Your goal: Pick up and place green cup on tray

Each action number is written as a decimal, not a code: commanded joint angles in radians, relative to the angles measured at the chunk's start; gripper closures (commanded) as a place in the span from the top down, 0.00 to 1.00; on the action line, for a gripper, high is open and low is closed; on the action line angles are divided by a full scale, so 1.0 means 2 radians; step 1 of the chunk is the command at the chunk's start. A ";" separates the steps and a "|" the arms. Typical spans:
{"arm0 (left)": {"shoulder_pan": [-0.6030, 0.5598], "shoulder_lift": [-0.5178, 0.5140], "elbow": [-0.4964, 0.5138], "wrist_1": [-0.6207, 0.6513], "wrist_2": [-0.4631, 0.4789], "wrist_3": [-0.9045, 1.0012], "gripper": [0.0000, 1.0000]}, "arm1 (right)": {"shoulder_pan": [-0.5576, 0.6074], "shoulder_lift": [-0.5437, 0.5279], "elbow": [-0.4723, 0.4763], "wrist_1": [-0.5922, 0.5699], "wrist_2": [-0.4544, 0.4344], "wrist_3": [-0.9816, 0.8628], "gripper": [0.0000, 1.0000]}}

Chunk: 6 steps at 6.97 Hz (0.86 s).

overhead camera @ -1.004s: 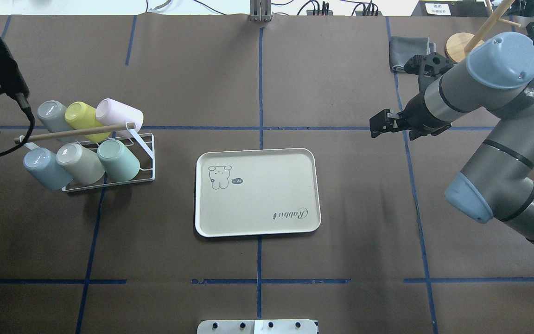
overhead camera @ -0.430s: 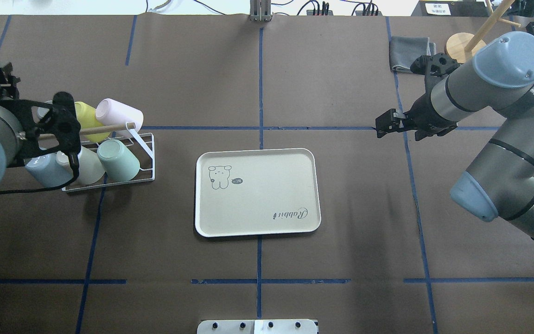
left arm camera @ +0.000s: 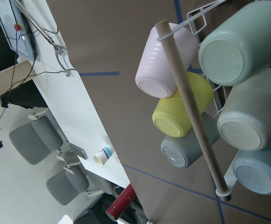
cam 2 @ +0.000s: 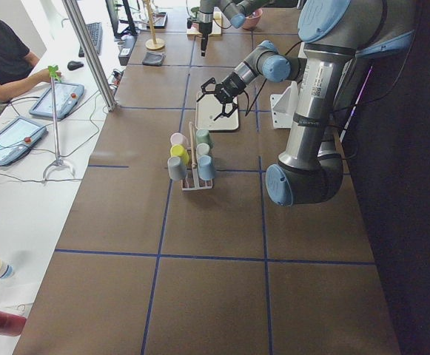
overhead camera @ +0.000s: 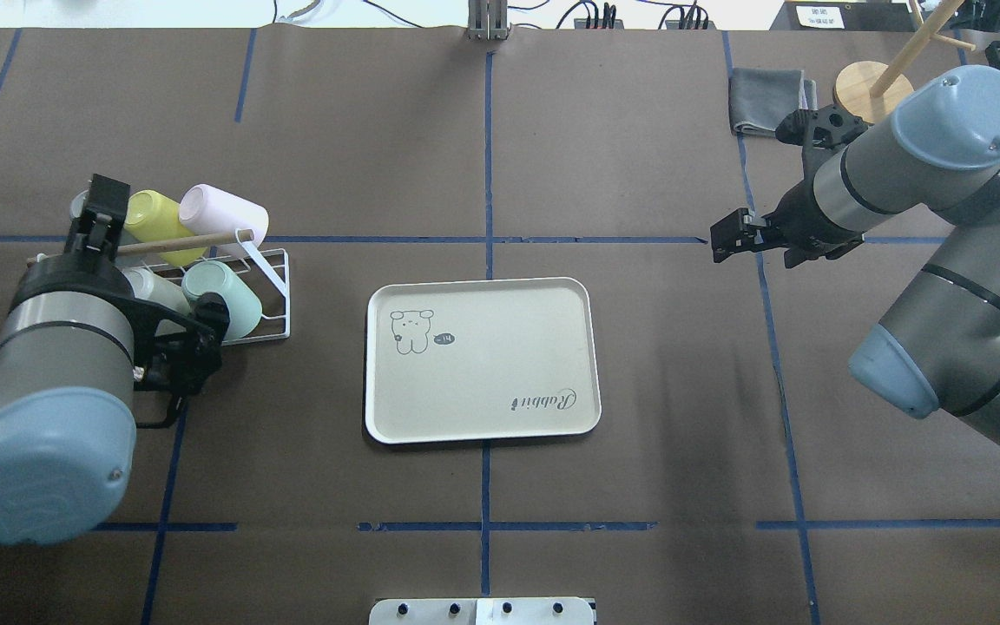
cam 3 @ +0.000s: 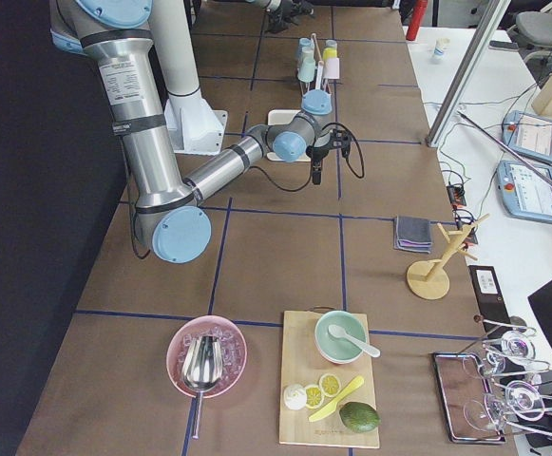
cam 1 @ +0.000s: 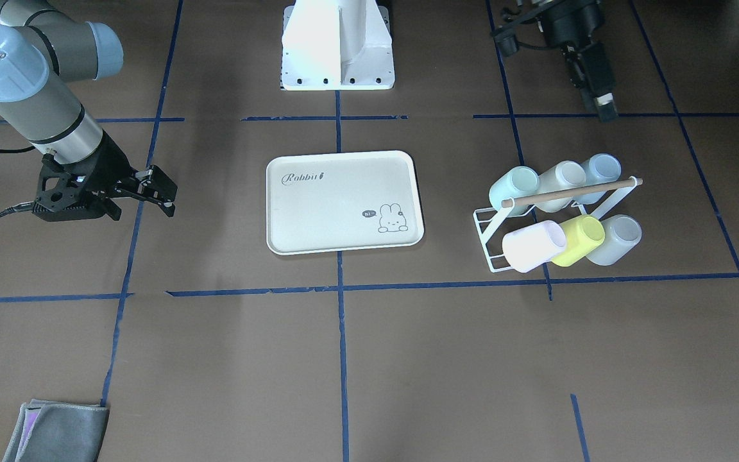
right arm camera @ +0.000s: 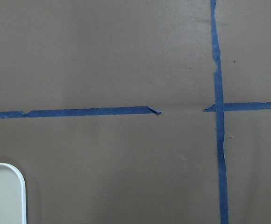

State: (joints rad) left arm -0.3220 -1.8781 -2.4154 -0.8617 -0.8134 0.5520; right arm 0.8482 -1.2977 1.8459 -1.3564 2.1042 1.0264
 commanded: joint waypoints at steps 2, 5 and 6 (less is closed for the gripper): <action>0.075 -0.001 0.070 0.009 0.105 0.060 1.00 | -0.001 -0.003 -0.001 0.000 -0.001 0.000 1.00; 0.105 0.000 0.113 0.031 0.136 0.071 1.00 | -0.001 -0.004 -0.002 0.000 -0.002 0.000 1.00; 0.114 -0.004 0.141 0.031 0.137 0.070 1.00 | -0.001 -0.005 -0.002 0.001 -0.002 0.000 1.00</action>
State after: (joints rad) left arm -0.1195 -1.8800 -2.1949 -0.8045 -0.5496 0.6910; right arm 0.8461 -1.3058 1.8424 -1.3557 2.1001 1.0262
